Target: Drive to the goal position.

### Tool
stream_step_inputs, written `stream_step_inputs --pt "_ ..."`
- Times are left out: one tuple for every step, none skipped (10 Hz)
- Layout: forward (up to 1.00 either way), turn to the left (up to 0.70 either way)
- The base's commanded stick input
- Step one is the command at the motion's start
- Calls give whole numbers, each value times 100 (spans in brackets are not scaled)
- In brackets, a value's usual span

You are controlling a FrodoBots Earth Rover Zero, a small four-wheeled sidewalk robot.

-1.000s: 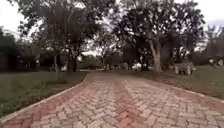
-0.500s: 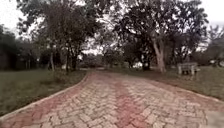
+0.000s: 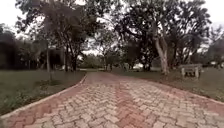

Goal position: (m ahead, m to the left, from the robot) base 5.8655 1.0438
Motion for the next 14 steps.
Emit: stream_step_inputs --pt "70 0" --pt "70 0" --pt "70 0" --pt "70 0" --pt "70 0" --pt "70 0" --pt "70 0" --pt "70 0" --pt "70 0" --pt "70 0" --pt "70 0" --pt "70 0" --pt "70 0" --pt "70 0"
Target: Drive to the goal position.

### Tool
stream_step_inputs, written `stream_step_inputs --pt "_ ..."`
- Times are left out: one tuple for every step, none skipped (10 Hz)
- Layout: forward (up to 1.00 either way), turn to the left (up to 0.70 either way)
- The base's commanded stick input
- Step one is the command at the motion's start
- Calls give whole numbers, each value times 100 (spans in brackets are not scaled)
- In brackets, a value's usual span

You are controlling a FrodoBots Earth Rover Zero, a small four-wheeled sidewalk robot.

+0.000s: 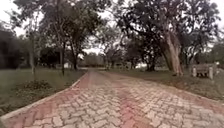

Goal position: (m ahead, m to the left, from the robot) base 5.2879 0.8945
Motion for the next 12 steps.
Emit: stream_step_inputs --pt "70 0" --pt "70 0" --pt "70 0" --pt "70 0" --pt "70 0" --pt "70 0" --pt "70 0" --pt "70 0" --pt "70 0" --pt "70 0" --pt "70 0" --pt "70 0"
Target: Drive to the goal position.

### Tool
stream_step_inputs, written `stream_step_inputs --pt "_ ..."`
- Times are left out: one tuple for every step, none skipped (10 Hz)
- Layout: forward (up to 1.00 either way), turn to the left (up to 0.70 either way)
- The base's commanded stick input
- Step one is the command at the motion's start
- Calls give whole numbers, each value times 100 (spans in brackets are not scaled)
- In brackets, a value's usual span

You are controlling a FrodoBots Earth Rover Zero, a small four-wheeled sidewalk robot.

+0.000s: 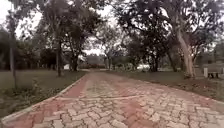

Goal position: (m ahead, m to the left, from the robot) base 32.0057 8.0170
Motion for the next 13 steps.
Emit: stream_step_inputs --pt "70 15" --pt "70 33" --pt "70 35" --pt "70 8" --pt "70 4" --pt "70 0" --pt "70 0" --pt "70 0" --pt "70 0" --pt "70 0" --pt "70 0" --pt "70 0" --pt "70 0"
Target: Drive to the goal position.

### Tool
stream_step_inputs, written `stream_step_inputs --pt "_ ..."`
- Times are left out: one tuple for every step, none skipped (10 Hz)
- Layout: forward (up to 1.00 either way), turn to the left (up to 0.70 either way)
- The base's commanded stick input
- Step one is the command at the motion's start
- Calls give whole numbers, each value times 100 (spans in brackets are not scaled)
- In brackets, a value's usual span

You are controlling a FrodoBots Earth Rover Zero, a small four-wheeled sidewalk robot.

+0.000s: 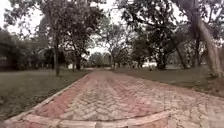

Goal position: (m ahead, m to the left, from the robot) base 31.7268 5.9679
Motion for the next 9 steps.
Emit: stream_step_inputs --pt "70 0" --pt "70 0" --pt "70 0" --pt "70 0" --pt "70 0" --pt "70 0" --pt "70 0" --pt "70 0" --pt "70 0"
